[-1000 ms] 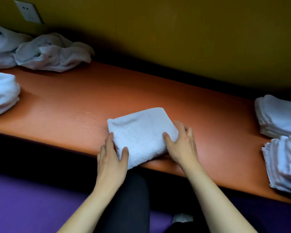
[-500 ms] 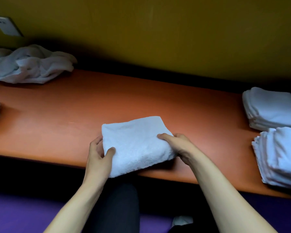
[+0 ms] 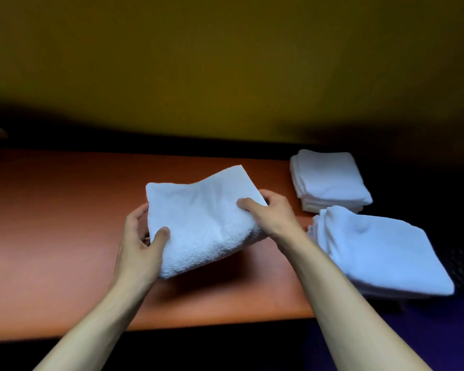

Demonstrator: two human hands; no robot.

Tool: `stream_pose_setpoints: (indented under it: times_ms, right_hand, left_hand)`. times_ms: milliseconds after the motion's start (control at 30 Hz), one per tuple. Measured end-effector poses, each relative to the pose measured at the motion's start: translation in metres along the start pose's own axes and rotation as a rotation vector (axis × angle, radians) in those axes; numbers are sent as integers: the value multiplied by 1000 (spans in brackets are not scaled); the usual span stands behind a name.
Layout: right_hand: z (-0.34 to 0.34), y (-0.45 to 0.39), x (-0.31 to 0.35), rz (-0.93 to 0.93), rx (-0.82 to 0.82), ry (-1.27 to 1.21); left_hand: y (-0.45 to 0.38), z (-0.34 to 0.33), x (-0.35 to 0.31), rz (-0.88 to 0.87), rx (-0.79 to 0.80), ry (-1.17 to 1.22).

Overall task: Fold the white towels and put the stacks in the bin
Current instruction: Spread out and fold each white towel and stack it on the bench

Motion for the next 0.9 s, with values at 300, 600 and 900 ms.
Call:
stream_pose_setpoints:
  times_ms: [300, 600, 900]
  right_hand:
    - [158, -16, 12, 103, -228, 33]
    - [280, -40, -34, 59, -455, -113]
    - [303, -75, -69, -37, -450, 552]
  left_hand:
    - [-43, -133, -79, -214, 151, -60]
    - [-104, -281, -129, -239, 410, -220]
    - [-113, -341, -97, -442, 530, -694]
Point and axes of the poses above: each hand's wrist, its own y-axis away from the middle knuckle, its own z-axis out of the back of the hand, x = y × z, the point moved 7 cm from there along -y, towards the middle knuckle, and after that the axes turned 10 degrees about x, right-handed, at the moved point
